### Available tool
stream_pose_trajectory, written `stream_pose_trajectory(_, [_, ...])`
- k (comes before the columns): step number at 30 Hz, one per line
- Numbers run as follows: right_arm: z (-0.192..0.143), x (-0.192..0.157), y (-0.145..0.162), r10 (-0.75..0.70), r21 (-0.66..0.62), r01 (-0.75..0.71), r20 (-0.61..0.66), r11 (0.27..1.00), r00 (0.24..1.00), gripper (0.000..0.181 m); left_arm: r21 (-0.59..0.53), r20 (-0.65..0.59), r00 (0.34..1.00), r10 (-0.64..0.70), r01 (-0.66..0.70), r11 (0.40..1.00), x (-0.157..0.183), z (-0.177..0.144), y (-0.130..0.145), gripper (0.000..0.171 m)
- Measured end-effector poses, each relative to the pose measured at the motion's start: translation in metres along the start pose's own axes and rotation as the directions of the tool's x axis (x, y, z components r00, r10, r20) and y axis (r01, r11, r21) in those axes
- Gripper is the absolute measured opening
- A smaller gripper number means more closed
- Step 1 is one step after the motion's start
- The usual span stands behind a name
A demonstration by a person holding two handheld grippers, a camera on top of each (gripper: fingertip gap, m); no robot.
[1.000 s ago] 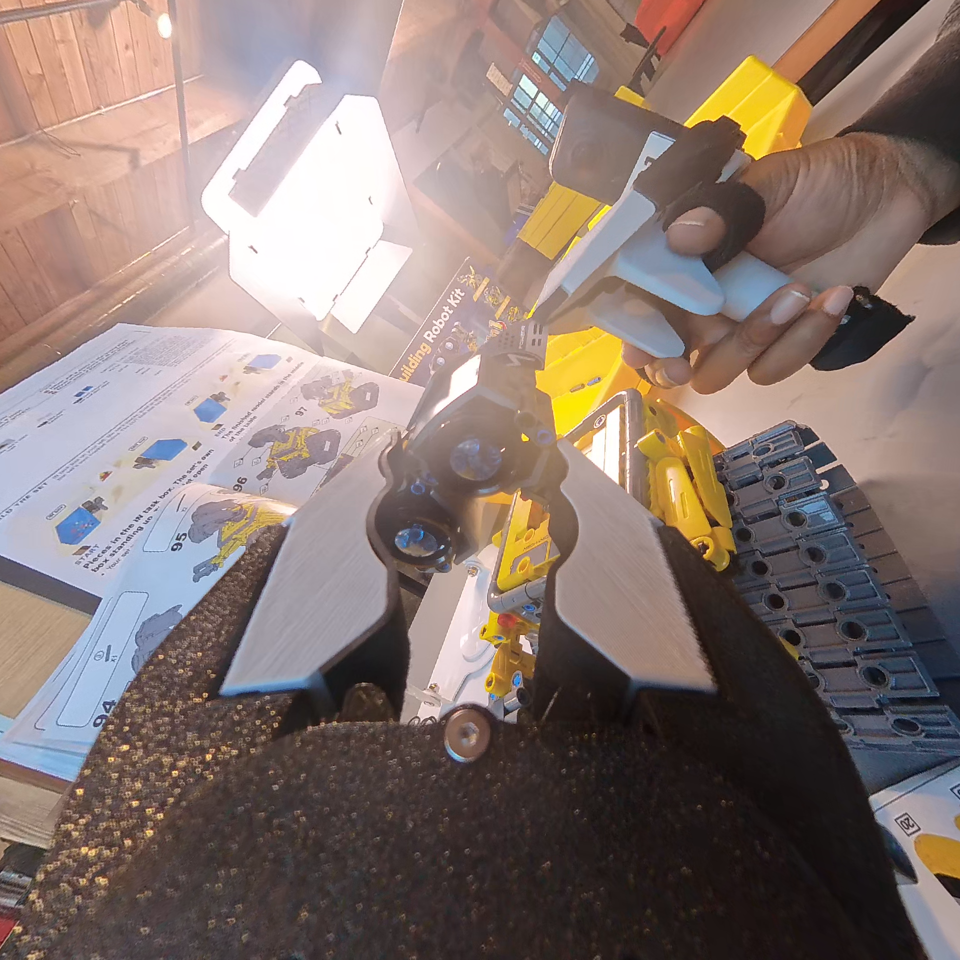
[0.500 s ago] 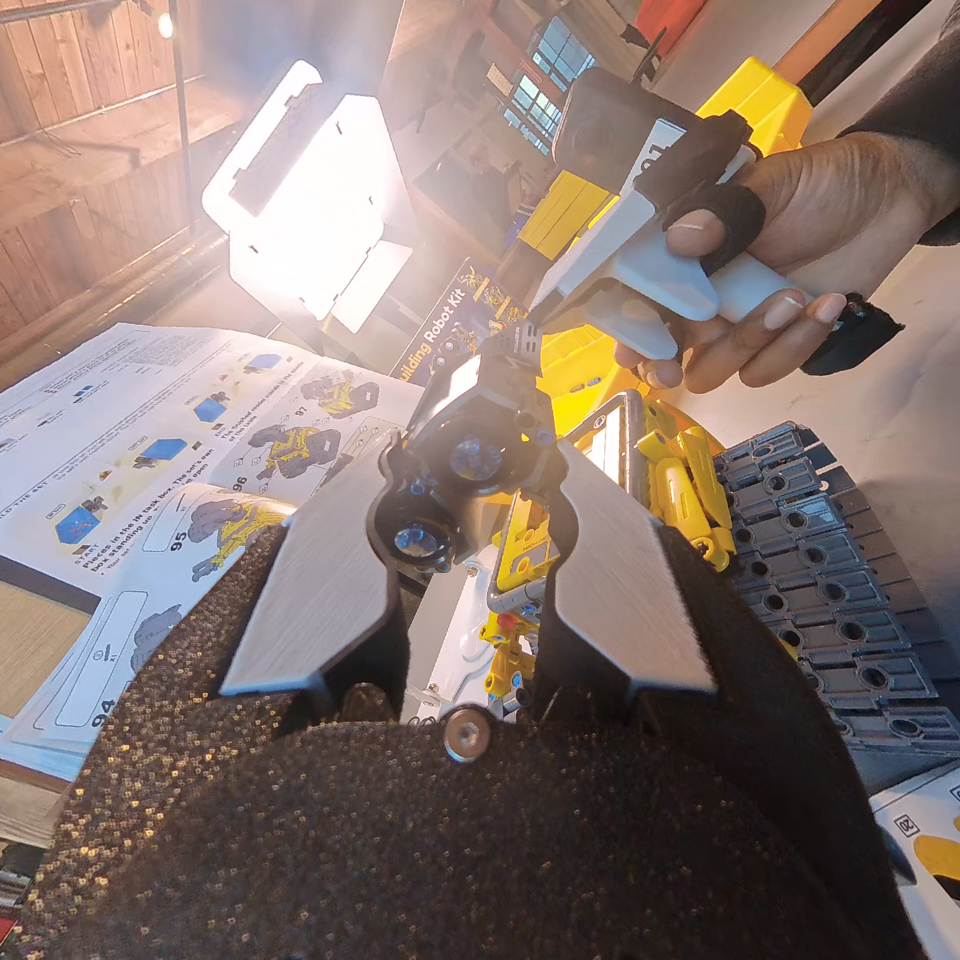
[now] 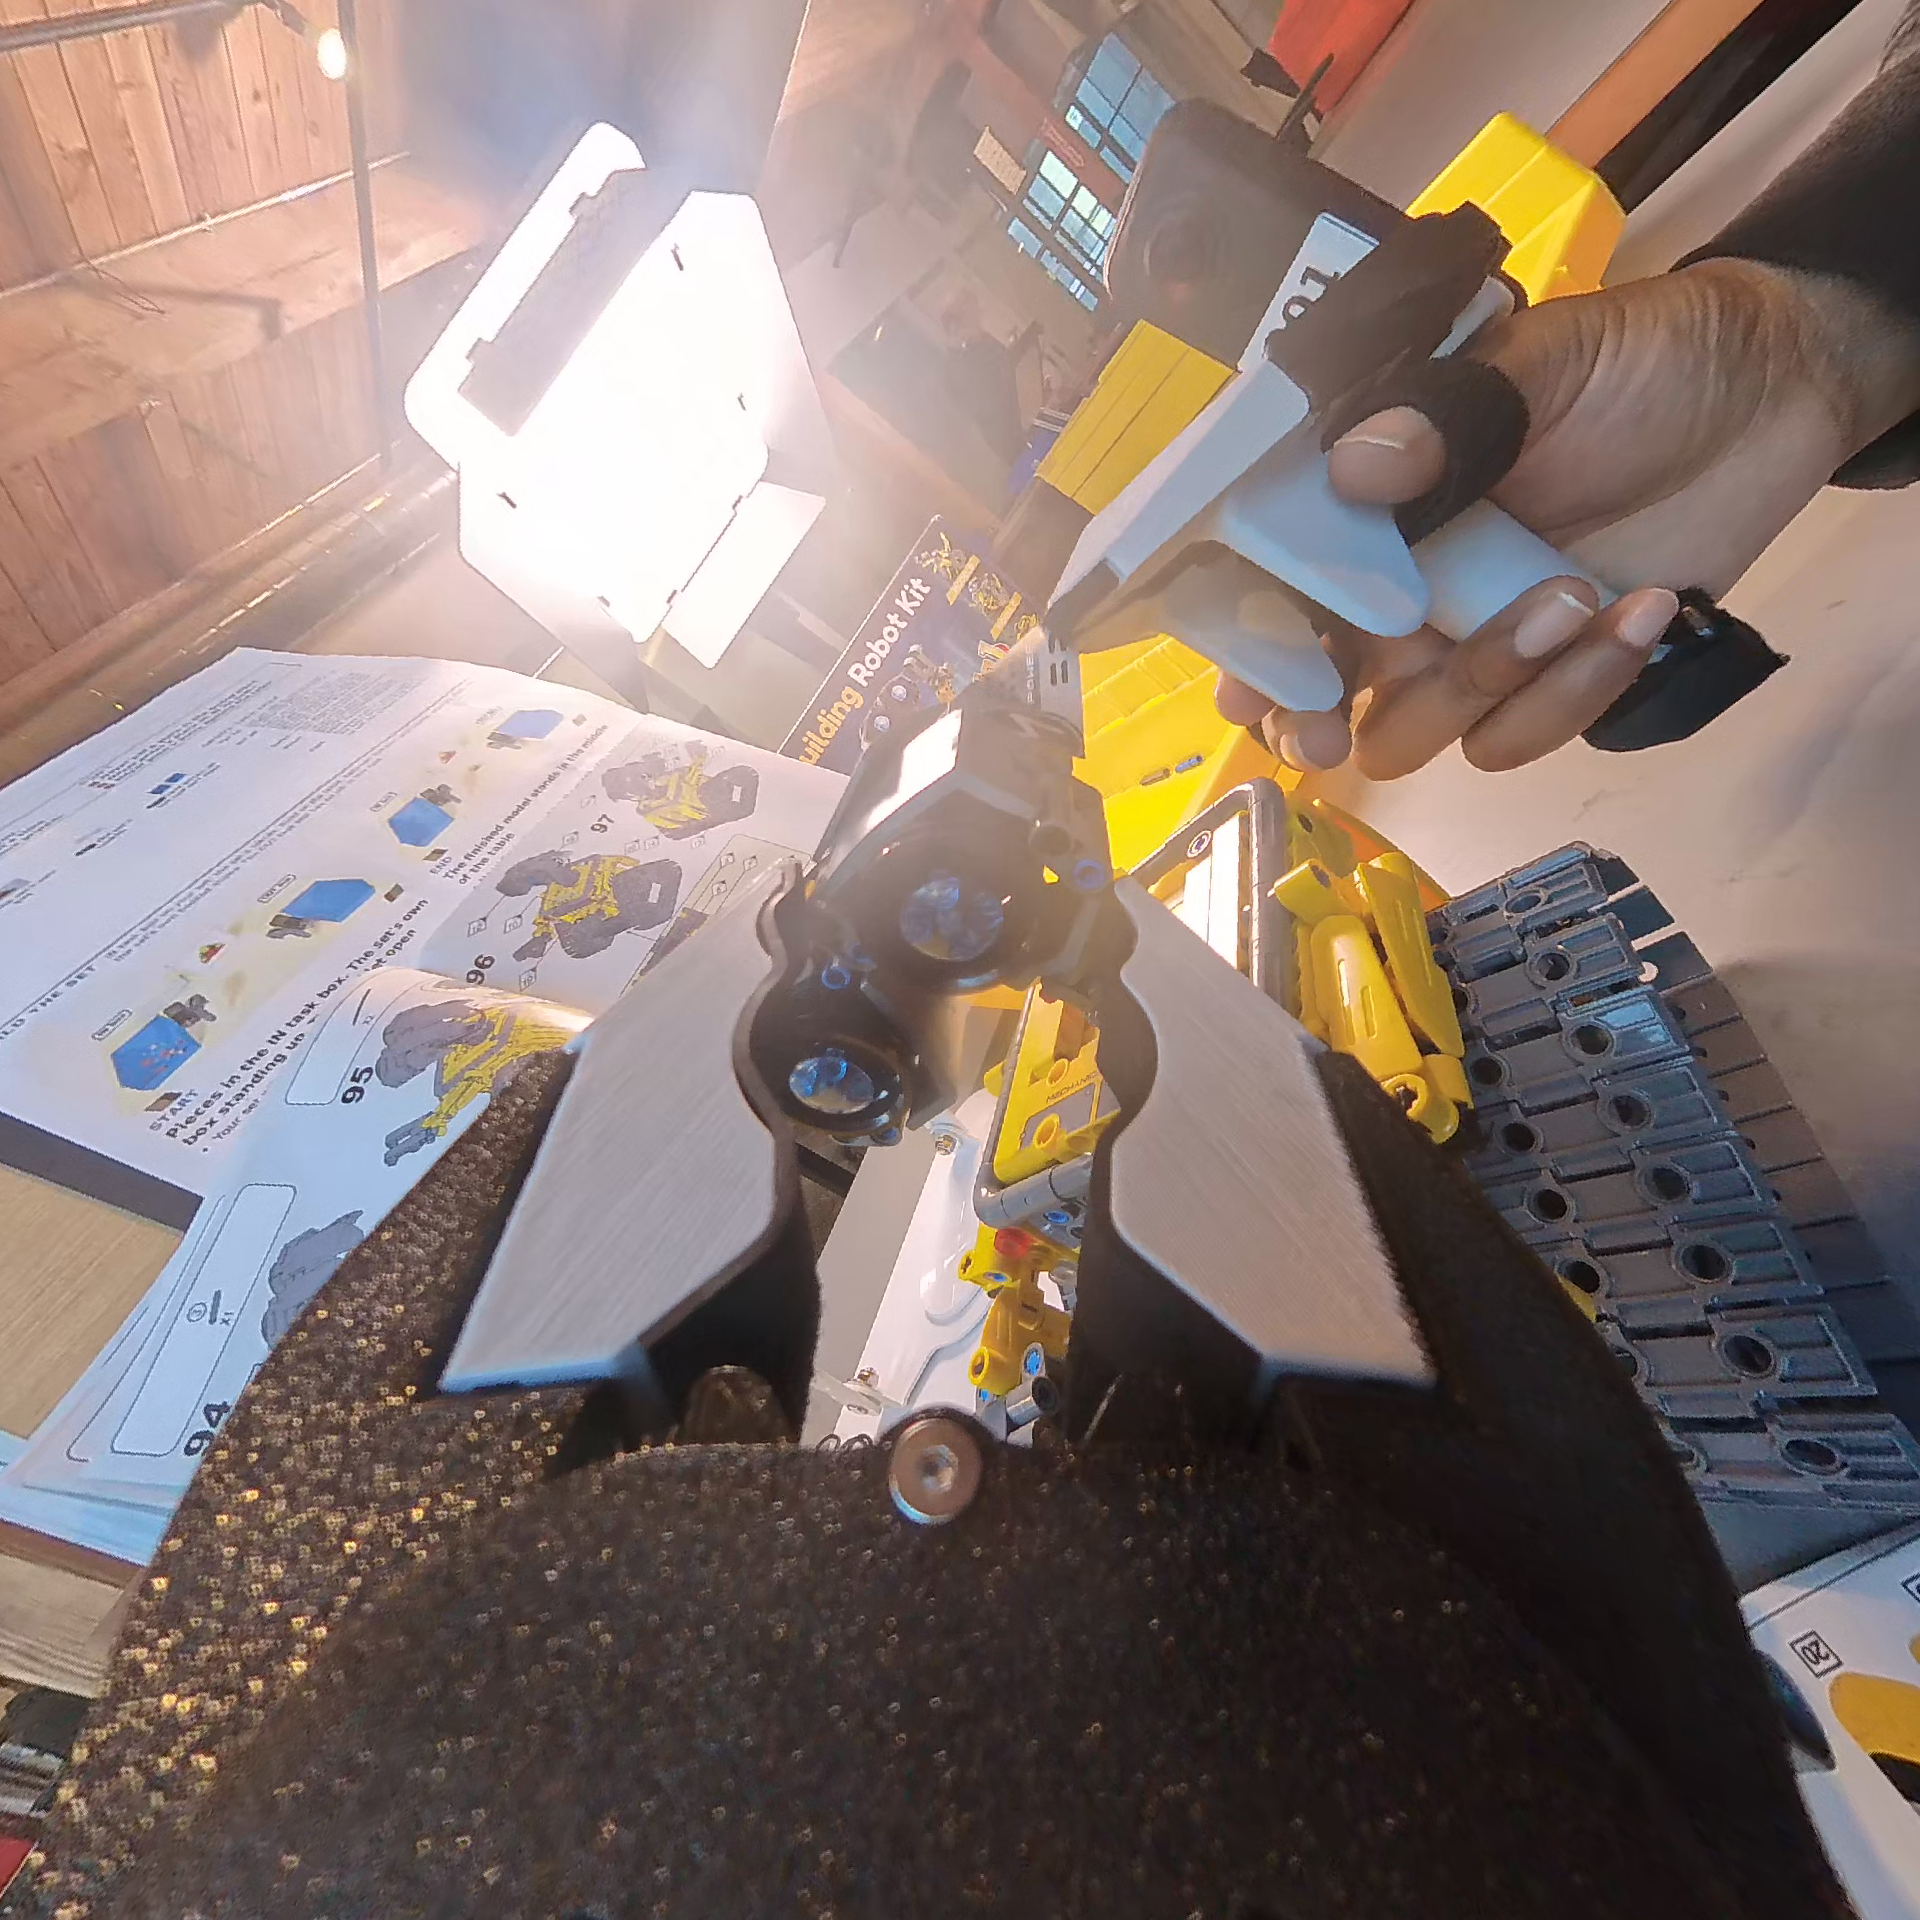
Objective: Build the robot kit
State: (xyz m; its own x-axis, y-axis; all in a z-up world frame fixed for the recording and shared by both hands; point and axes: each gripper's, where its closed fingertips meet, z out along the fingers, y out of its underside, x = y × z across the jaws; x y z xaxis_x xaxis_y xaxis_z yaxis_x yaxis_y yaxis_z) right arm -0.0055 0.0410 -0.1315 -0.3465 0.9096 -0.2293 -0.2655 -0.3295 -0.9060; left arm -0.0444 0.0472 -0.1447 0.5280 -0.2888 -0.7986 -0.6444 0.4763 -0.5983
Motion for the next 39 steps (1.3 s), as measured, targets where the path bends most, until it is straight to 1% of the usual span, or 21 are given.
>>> stream_pose_trajectory(5, [0.001,-0.009,-0.001,-0.041,-0.006,0.042,0.041,0.999,0.998,0.0,-0.001,-0.001,1.0,0.001,-0.001,1.0,0.0,0.0,0.0,0.054])
stream_pose_trajectory(8, [0.002,-0.023,-0.001,-0.065,-0.005,0.066,0.104,0.998,0.992,0.0,-0.003,-0.001,1.0,0.003,-0.003,1.0,0.0,0.0,0.0,0.054])
stream_pose_trajectory(10, [0.001,-0.034,-0.008,-0.063,0.025,0.059,0.161,0.998,0.985,0.0,-0.004,-0.002,1.0,-0.002,0.002,1.0,0.0,0.0,0.001,0.054])
stream_pose_trajectory(11, [0.0,-0.036,-0.009,-0.065,0.027,0.061,0.169,0.998,0.983,0.0,-0.004,-0.002,1.0,-0.004,0.004,1.0,0.0,0.0,0.001,0.054])
stream_pose_trajectory(13, [0.002,-0.028,-0.006,-0.068,-0.003,0.068,0.126,0.998,0.99,0.0,-0.003,-0.001,1.0,-0.001,0.001,1.0,0.0,0.0,0.0,0.054])
stream_pose_trajectory(15, [0.001,-0.018,-0.006,-0.047,0.005,0.047,0.089,0.999,0.995,0.0,-0.004,-0.002,1.0,0.0,0.0,1.0,0.0,0.0,0.0,0.054])
stream_pose_trajectory(20, [0.001,-0.013,-0.008,-0.019,0.018,0.018,0.097,1.0,0.995,0.0,-0.009,-0.005,1.0,-0.007,0.007,1.0,0.0,0.0,0.0,0.054])
stream_pose_trajectory(24, [0.0,-0.011,-0.01,-0.003,0.024,0.001,0.106,1.0,0.994,0.0,-0.008,-0.025,0.996,-0.082,0.081,0.997,-0.002,0.001,0.001,0.054])
stream_pose_trajectory(29, [0.0,-0.004,-0.036,0.033,0.081,-0.042,0.108,0.996,0.994,0.0,-0.029,-0.061,0.976,-0.208,0.207,0.978,-0.011,0.005,0.006,0.053])
stream_pose_trajectory(33, [0.009,0.0,-0.047,0.047,0.064,-0.054,0.117,0.996,0.992,0.0,-0.039,-0.082,0.946,-0.312,0.31,0.95,-0.019,0.008,0.011,0.053])
stream_pose_trajectory(35, [0.015,0.0,-0.045,0.075,0.046,-0.082,0.14,0.996,0.987,0.0,-0.031,-0.084,0.935,-0.345,0.344,0.938,-0.023,0.008,0.014,0.053])
stream_pose_trajectory(39, [0.023,0.011,-0.031,0.112,0.0,-0.112,0.118,0.994,0.987,0.0,-0.015,-0.096,0.918,-0.386,0.386,0.922,-0.028,0.007,0.018,0.053])
